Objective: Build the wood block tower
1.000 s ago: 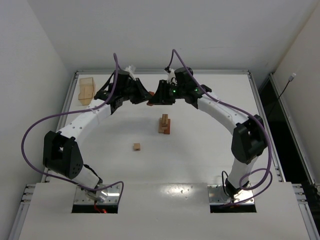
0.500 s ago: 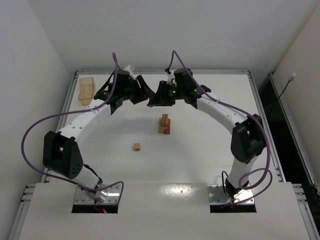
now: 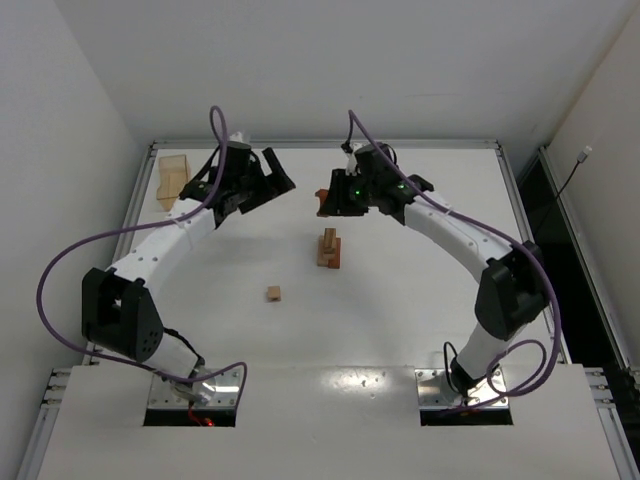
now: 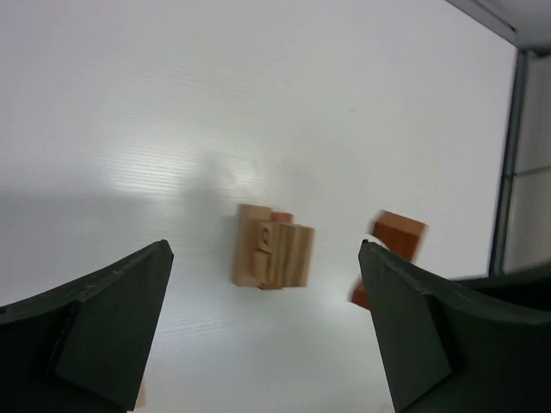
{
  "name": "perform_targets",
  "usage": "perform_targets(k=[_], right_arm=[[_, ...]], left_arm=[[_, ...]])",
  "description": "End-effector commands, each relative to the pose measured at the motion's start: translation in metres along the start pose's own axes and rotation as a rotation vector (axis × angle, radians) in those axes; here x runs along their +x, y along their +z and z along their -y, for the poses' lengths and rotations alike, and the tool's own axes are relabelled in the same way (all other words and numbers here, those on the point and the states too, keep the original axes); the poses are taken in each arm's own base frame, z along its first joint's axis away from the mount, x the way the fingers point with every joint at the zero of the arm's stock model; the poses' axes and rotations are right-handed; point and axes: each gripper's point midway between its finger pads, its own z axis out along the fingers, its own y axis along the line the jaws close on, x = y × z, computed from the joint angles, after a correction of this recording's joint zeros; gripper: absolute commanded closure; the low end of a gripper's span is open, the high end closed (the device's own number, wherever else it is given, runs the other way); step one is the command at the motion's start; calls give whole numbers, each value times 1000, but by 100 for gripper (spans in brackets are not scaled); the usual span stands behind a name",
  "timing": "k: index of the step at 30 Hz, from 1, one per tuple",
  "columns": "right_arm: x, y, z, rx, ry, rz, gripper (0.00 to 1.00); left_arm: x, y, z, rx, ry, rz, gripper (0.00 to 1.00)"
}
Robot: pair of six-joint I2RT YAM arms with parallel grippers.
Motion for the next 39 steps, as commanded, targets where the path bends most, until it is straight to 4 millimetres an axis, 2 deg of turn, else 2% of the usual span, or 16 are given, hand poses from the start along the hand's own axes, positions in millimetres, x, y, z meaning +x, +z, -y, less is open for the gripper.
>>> perform_targets(k=[1, 2, 3, 4, 5, 10, 12, 16, 17, 18, 19, 21, 26, 30, 37, 39], right_arm=[[-12, -34, 23, 193, -121, 90, 100], [-7, -36, 28, 226, -154, 80, 100], [-8, -44, 39, 294, -152, 90, 100], [-3, -44, 46, 323, -163, 75, 100], [0, -46, 48, 348, -169, 69, 100], [20, -48, 46, 354, -131, 9, 100], [37, -46, 45, 337, -88, -58, 100], [32, -46, 31, 309, -44, -96, 100], [25, -45, 22, 285, -32, -94, 100], [26, -46, 22, 294, -29, -111, 100], [15, -48, 15, 271, -11, -99, 100], [12, -45, 8, 257, 17, -112, 100], [29, -37, 9, 289, 122, -217, 100], [25, -34, 14, 342, 110, -214, 100], [38, -22, 24, 413, 80, -238, 100], [31, -19, 23, 414, 76, -216, 100]], left_arm=[[-45, -32, -22, -135, 41, 182, 12], [-55, -38, -33, -200, 50, 238, 12], [-54, -38, -46, -251, 74, 243, 16], [-60, -43, -48, -272, 85, 271, 16], [-61, -44, -61, -332, 101, 288, 17], [-60, -50, -87, -433, 175, 295, 17], [-60, -52, -89, -439, 193, 303, 17], [-53, -52, -96, -441, 194, 300, 17], [-55, -51, -94, -435, 192, 309, 17], [-51, -50, -98, -442, 194, 299, 18], [-51, -50, -98, -442, 194, 299, 18], [-49, -48, -100, -443, 194, 298, 20], [-48, -46, -102, -450, 204, 288, 20], [-44, -44, -105, -461, 207, 273, 23], [-41, -38, -109, -471, 210, 258, 24], [-40, -38, -108, -463, 201, 255, 24]])
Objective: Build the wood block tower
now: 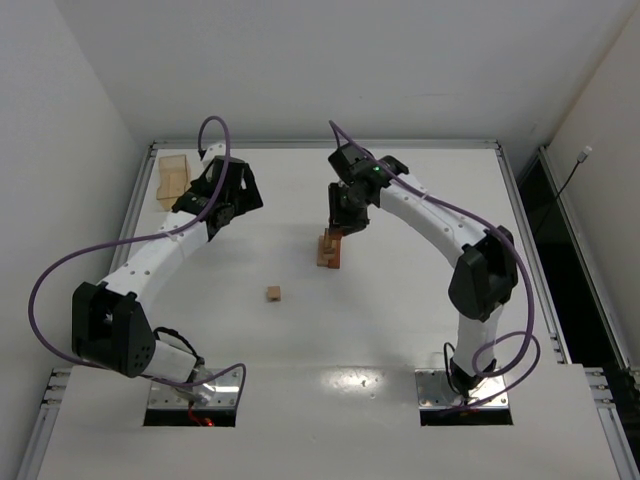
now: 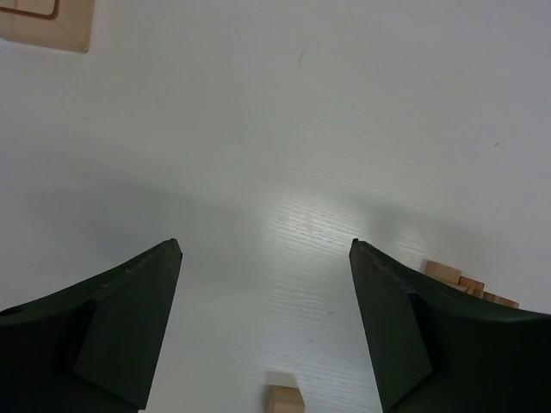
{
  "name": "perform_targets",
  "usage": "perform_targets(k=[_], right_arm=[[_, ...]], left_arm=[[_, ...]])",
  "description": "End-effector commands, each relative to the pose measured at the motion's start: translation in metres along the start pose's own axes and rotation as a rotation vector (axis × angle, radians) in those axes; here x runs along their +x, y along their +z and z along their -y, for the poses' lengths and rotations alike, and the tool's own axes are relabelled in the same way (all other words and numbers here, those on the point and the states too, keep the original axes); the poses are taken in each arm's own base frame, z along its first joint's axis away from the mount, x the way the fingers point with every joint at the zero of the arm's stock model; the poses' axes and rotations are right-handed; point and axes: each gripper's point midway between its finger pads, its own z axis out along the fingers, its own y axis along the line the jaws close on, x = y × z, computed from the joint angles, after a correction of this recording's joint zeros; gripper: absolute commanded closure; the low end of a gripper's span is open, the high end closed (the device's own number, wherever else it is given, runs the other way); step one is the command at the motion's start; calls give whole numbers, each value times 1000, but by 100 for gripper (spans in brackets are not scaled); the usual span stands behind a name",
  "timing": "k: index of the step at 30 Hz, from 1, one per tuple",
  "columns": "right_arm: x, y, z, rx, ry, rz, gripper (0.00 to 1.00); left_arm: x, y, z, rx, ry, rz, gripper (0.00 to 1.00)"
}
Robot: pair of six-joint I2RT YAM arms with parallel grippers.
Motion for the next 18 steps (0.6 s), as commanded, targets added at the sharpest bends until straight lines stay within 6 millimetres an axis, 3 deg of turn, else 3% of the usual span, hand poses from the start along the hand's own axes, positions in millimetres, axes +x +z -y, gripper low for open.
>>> perform_targets(k=[1, 15, 18], right_arm=[[-15, -4, -9, 8, 6, 53, 100], [-20, 13, -17, 36, -8, 76, 100], [-18, 19, -19, 45, -16, 72, 100]], left_arm=[[-5, 2, -1, 1, -16, 19, 24], [0, 8, 0, -2, -18, 0, 26], [-4, 8, -2, -27, -24, 6, 20]])
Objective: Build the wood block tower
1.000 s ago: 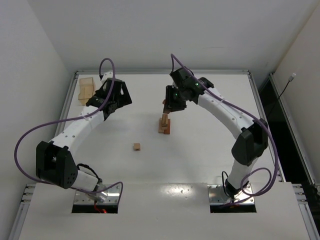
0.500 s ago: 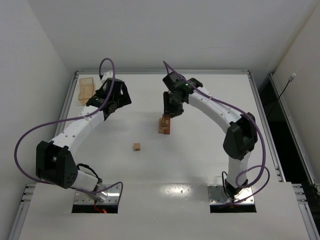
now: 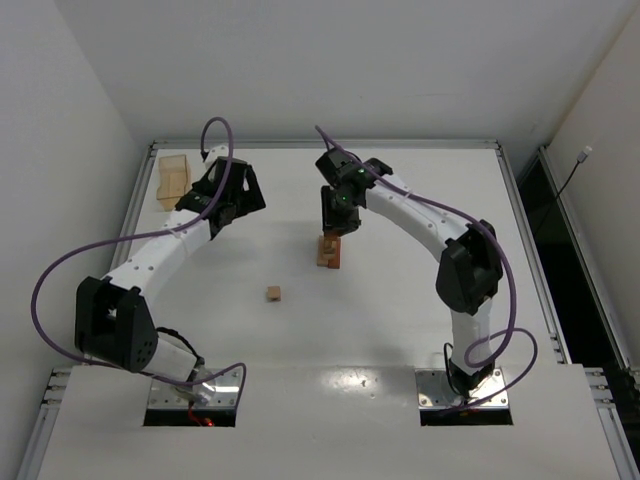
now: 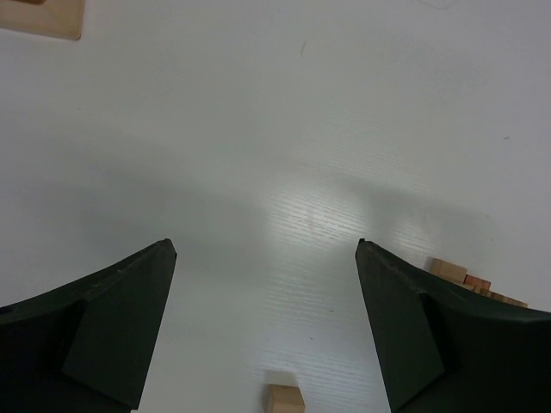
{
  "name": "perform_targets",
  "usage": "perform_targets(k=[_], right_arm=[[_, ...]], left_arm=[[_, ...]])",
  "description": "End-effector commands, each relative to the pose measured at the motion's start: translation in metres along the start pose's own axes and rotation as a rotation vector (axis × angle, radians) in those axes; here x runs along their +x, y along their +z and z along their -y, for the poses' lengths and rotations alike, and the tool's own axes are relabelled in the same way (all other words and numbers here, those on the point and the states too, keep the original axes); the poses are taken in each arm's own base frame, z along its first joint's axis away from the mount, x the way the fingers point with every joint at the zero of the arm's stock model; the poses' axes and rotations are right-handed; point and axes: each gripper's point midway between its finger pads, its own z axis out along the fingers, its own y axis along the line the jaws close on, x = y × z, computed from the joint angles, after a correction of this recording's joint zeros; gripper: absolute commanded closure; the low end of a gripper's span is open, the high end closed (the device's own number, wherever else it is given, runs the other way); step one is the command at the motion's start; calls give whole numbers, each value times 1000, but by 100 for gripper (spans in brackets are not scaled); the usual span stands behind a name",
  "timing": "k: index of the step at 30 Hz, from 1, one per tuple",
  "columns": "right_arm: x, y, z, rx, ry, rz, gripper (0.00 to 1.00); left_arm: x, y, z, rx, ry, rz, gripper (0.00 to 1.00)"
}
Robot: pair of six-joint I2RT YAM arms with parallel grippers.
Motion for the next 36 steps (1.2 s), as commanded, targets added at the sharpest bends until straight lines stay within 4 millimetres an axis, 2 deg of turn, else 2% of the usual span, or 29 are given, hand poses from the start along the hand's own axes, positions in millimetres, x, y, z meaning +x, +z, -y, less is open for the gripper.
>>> perform_targets(k=[1, 4, 11, 36], right_arm=[[-17, -5, -14, -15, 8, 66, 100], [-15, -1, -13, -9, 7, 57, 100], [-15, 1, -16, -5, -1, 60, 100], [-14, 14, -6, 30, 41, 37, 100]], left_arm=[[-15, 0, -2, -23, -31, 39, 16], [-11, 4, -5, -49, -20, 23, 9], [-7, 7, -7, -66, -17, -3, 4], [2, 14, -3, -48, -21, -49, 4]])
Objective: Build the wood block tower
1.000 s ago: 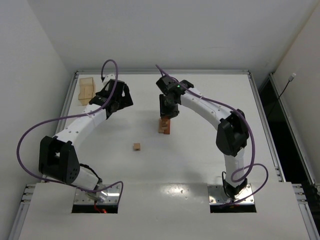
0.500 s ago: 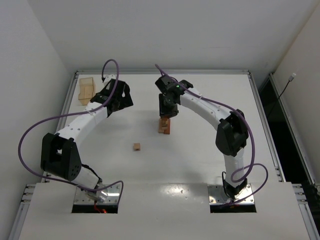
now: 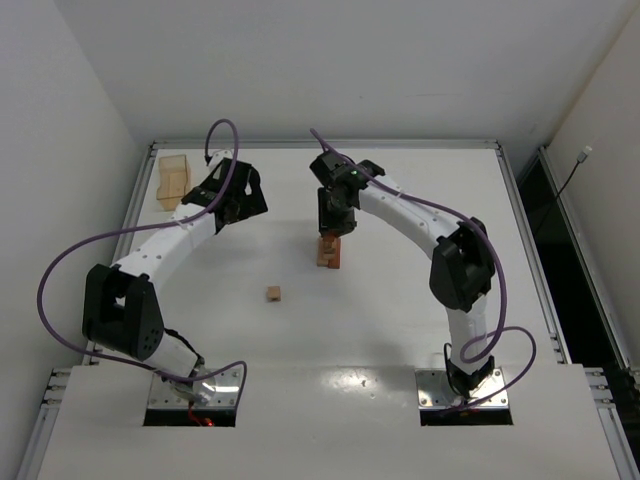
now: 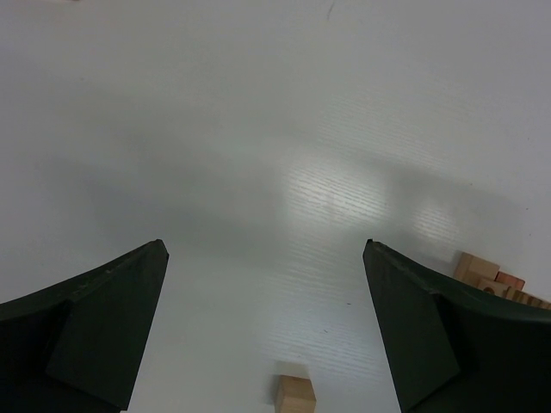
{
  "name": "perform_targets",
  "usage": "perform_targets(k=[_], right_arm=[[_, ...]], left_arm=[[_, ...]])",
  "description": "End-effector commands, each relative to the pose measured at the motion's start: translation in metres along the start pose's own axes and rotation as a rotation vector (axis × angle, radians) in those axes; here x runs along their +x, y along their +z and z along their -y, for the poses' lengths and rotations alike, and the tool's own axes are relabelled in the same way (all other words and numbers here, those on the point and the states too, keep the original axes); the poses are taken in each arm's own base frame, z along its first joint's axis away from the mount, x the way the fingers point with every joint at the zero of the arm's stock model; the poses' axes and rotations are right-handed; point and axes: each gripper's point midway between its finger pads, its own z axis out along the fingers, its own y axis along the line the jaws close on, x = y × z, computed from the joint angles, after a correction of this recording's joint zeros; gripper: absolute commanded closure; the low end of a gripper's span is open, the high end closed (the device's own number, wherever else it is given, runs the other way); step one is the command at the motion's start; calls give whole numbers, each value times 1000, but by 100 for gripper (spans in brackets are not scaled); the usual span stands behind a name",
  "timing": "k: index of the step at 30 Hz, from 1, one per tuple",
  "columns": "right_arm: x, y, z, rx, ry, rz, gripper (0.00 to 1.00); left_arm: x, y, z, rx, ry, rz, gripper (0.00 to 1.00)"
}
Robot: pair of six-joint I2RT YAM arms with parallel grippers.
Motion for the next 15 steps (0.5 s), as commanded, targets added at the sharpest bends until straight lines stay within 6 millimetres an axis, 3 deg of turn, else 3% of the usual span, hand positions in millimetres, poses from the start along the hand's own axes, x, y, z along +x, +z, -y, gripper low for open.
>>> perform_targets(k=[1, 15], right_arm=[[-12, -2, -3, -4, 27, 32, 100], [-2, 9, 7, 5, 40, -19, 100]], left_arm=[[-17, -2, 5, 17, -35, 32, 4], [-13, 5, 5, 18, -34, 9, 4]])
